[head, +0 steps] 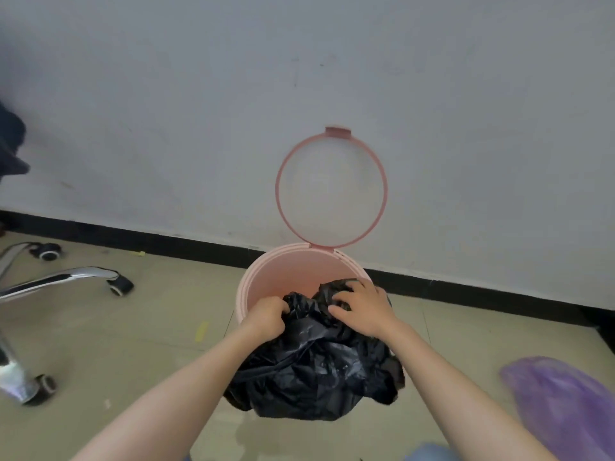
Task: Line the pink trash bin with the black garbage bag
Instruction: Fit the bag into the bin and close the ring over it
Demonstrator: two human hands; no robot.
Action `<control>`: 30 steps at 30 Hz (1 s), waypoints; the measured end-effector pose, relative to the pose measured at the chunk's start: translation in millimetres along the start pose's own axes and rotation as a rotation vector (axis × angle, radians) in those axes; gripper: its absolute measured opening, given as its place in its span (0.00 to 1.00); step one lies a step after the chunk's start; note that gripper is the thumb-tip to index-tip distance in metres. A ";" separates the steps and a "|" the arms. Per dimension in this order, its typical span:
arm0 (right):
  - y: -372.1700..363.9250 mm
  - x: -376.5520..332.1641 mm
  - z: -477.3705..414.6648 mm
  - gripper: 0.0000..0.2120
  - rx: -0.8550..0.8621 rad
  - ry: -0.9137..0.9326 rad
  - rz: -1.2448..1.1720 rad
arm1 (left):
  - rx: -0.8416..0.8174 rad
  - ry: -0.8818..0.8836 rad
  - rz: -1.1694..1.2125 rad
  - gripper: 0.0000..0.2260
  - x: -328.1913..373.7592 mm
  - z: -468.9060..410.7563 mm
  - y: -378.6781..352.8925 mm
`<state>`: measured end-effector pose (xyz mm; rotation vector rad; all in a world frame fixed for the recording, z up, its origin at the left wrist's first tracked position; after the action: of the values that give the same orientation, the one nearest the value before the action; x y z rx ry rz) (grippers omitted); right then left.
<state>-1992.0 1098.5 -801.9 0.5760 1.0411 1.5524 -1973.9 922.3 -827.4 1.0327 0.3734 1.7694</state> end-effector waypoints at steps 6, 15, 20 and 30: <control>12.3 13.4 -16.5 0.28 -0.130 -0.023 -0.102 | 0.324 0.000 -0.191 0.15 -2.1 -28.3 52.1; -26.5 -6.3 -44.0 0.14 -0.348 0.023 0.122 | 0.162 -0.004 -0.241 0.21 1.9 -27.1 47.6; -44.3 -8.0 -74.8 0.10 -0.463 -0.056 -0.060 | 0.194 0.097 -0.384 0.34 -33.4 2.6 40.7; 17.6 -18.9 -14.2 0.25 -0.167 0.241 -0.365 | 0.323 -0.049 0.074 0.37 -61.8 28.4 36.3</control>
<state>-2007.8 1076.4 -790.5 0.0756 1.1127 1.3850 -1966.1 846.5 -816.0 1.3292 0.6117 1.7816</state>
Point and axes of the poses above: each hand's wrist, its own z-axis away from the middle knuckle, its own y-axis out of the back of the hand, x = y × z, the point moved 5 cm from there along -z, towards the middle knuckle, and after that the axes turned 14 degrees about -x, right-handed, at the moved point
